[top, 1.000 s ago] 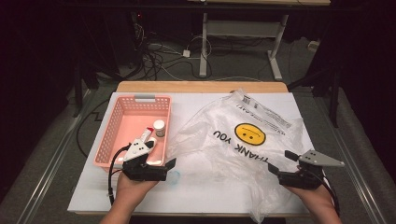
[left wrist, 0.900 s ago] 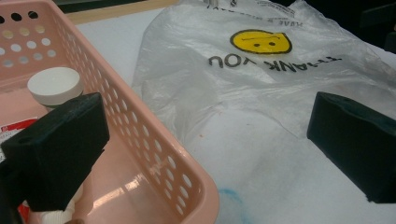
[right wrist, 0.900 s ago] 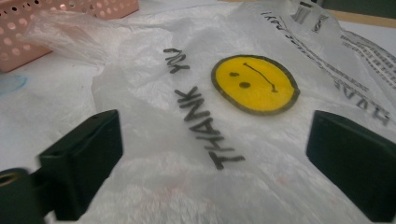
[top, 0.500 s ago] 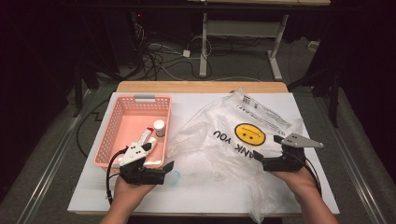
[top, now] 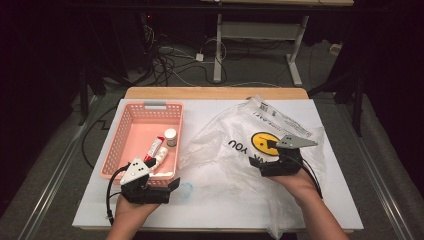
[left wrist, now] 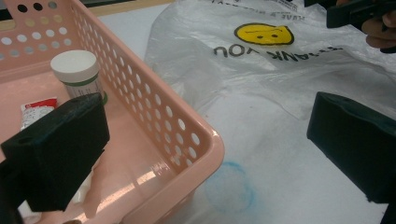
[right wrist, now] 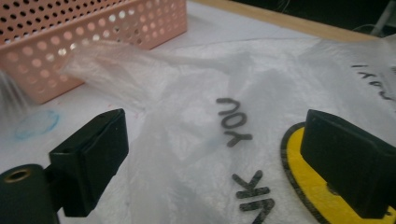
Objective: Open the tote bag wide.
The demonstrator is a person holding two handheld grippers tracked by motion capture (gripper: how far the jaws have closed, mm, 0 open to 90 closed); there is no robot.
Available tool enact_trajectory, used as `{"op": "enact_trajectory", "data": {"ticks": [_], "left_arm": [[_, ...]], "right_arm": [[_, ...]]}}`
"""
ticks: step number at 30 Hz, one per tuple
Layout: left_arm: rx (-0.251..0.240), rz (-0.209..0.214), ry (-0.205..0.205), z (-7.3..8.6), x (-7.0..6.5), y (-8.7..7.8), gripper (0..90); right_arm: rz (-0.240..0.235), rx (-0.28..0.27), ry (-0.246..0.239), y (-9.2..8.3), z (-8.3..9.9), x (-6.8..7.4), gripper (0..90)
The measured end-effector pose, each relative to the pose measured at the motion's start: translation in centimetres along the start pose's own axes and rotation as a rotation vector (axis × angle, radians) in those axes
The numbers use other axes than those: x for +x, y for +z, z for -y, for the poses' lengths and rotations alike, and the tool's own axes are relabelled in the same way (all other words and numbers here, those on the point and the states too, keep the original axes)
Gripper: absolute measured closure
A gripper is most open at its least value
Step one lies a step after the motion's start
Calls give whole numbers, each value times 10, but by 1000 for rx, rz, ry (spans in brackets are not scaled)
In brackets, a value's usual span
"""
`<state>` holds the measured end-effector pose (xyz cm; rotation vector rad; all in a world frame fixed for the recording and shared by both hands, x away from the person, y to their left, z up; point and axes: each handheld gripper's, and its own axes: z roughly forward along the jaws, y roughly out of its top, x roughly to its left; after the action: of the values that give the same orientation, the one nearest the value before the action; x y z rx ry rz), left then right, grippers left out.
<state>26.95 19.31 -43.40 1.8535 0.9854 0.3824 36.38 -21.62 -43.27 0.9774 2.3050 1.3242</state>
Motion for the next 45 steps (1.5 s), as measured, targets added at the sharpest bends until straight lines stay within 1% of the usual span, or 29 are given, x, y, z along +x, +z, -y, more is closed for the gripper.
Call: {"op": "enact_trajectory", "data": {"ticks": [2, 6, 7, 8, 9, 10, 12, 13, 14, 15, 16, 18, 20, 23, 25, 26, 27, 30, 32, 33, 34, 35, 36, 38, 40, 42, 45], "left_arm": [[-1, -7, -4, 1, 0, 0, 0], [0, -16, -11, 2, -1, 2, 0], [-2, -9, -13, 2, -1, 4, 0], [1, -8, -12, 2, -2, 5, 0], [1, -8, -9, 2, -2, 7, 0], [-2, -8, -5, 2, -3, 7, 0], [-3, -4, -9, 2, -3, 10, 0], [-3, -7, -16, 2, -3, 10, 0], [-10, 2, -23, 2, -3, 11, 0], [-16, 2, -28, 1, -4, 11, 0], [-23, 5, -31, 1, -4, 11, 0], [-27, 4, -25, 0, -4, 11, 0], [-16, 10, -21, 1, -4, 12, 0], [-10, 14, -10, 1, -4, 13, 0], [-16, 11, -3, 0, -4, 11, 0], [-18, 11, 5, -1, -5, 10, 0], [-20, 9, 11, -1, -6, 9, 0], [-18, 9, 30, -3, -8, 8, 0], [-15, 8, 32, -4, -8, 9, 0], [-15, 9, 28, -5, -8, 9, 0], [-14, 12, 26, -5, -8, 10, 0], [-12, 14, 27, -5, -9, 10, 0], [-11, 15, 28, -5, -9, 11, 0], [-12, 18, 32, -5, -10, 11, 0], [-10, 18, 35, -5, -10, 12, 0], [-8, 20, 31, -4, -9, 12, 0], [-8, 21, 31, -5, -9, 12, 0]], "right_arm": [[-18, 26, -21, 1, 0, 4, 147], [-50, 60, -56, 2, -2, 11, 230], [-58, 71, -68, 3, -1, 12, 243], [-54, 88, -86, 5, -1, 15, 252], [-48, 110, -108, 7, 0, 17, 282], [-53, 138, -122, 10, 2, 19, 302], [-66, 174, -135, 14, 7, 22, 343], [-74, 191, -132, 16, 10, 23, 356], [-79, 213, -138, 18, 13, 23, 362], [-84, 228, -133, 21, 16, 24, 375], [-91, 249, -142, 24, 19, 23, 381], [-108, 277, -148, 28, 23, 23, 401], [-107, 309, -165, 33, 27, 23, 423], [-103, 332, -191, 35, 29, 24, 478], [-88, 331, -217, 36, 29, 25, 542], [-80, 333, -219, 37, 30, 25, 587], [-74, 333, -211, 36, 31, 25, 625], [-79, 317, -201, 36, 34, 25, 728], [-64, 311, -196, 34, 35, 24, 803], [-64, 304, -196, 34, 35, 23, 832], [-60, 299, -183, 33, 36, 22, 857], [-68, 283, -164, 32, 36, 21, 885], [-76, 267, -148, 31, 36, 20, 900], [-69, 254, -144, 29, 35, 18, 900], [-73, 235, -127, 27, 34, 17, 900], [-68, 217, -121, 25, 33, 14, 900], [-56, 178, -82, 21, 32, 9, 900]]}}
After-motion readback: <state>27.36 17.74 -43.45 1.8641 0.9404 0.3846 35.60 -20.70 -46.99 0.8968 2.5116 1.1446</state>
